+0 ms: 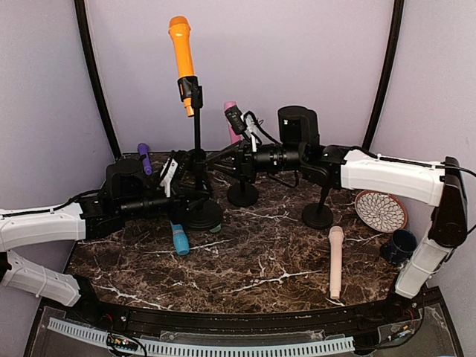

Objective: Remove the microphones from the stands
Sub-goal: Unscrew the knob on the stand of the microphone stand.

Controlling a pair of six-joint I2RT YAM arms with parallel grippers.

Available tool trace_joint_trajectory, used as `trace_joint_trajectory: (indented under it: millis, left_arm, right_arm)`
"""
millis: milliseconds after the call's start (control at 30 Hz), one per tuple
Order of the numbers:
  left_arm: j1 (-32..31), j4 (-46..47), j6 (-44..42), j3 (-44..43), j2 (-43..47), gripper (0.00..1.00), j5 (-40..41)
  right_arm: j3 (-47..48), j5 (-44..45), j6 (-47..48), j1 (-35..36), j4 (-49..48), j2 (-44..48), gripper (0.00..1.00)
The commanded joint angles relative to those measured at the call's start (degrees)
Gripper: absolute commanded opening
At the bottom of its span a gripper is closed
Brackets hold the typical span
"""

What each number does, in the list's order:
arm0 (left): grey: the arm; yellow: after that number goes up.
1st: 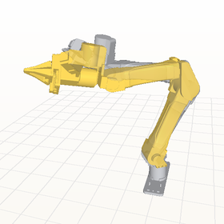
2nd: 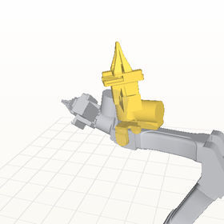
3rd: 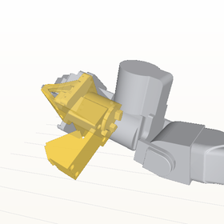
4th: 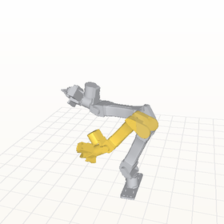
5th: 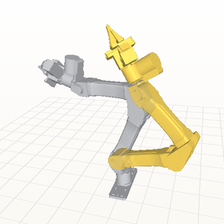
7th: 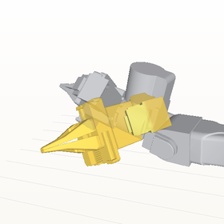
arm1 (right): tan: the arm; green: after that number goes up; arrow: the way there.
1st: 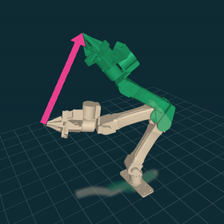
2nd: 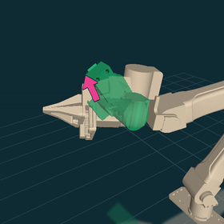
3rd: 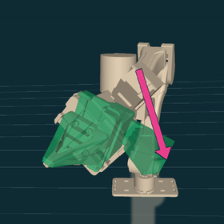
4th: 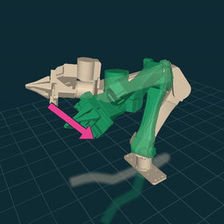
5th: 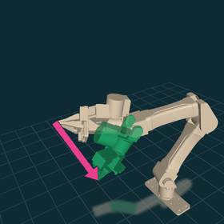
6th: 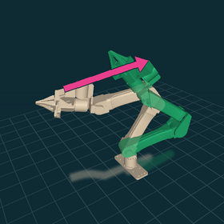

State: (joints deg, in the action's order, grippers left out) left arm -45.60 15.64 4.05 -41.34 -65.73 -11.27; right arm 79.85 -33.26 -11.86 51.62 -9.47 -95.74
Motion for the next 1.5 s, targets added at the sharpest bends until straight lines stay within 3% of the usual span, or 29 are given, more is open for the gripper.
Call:
trace_joint_trajectory:
  millis: [0,333,667,833,1033,1233,1367,1467]
  left_arm:
    - [0.08,8.12,1.11,-2.27,0.70,0.00,-3.60]
    - [0.08,8.60,1.49,-2.56,0.36,0.00,-6.83]
    - [0.08,9.19,1.57,-2.58,0.49,0.00,-8.82]
    - [0.10,8.86,1.40,-2.77,0.10,0.00,-8.88]
    - [0.08,8.80,0.71,-2.73,0.16,0.00,-9.10]
    - [0.10,8.80,0.24,-2.68,0.43,0.00,-9.69]
    - [0.10,8.92,0.28,-2.69,0.43,0.00,-9.94]
    - [0.08,8.80,0.26,-2.67,0.34,0.00,-9.89]
  right_arm:
    - [2.87,7.13,12.92,2.23,9.05,3.11,0.14]
    - [3.81,23.82,26.47,8.41,18.22,4.26,0.12]
    - [-2.94,40.10,34.71,14.10,12.93,8.03,0.12]
    - [-5.06,43.65,37.32,16.49,9.76,8.94,0.14]
    - [-4.97,43.67,32.95,16.24,7.43,9.09,0.32]
    - [-7.40,31.97,21.22,10.64,4.28,12.94,0.55]
    - [-7.65,20.82,12.40,4.53,3.20,13.27,0.60]
    - [-7.67,16.07,9.61,2.39,2.68,12.77,0.58]
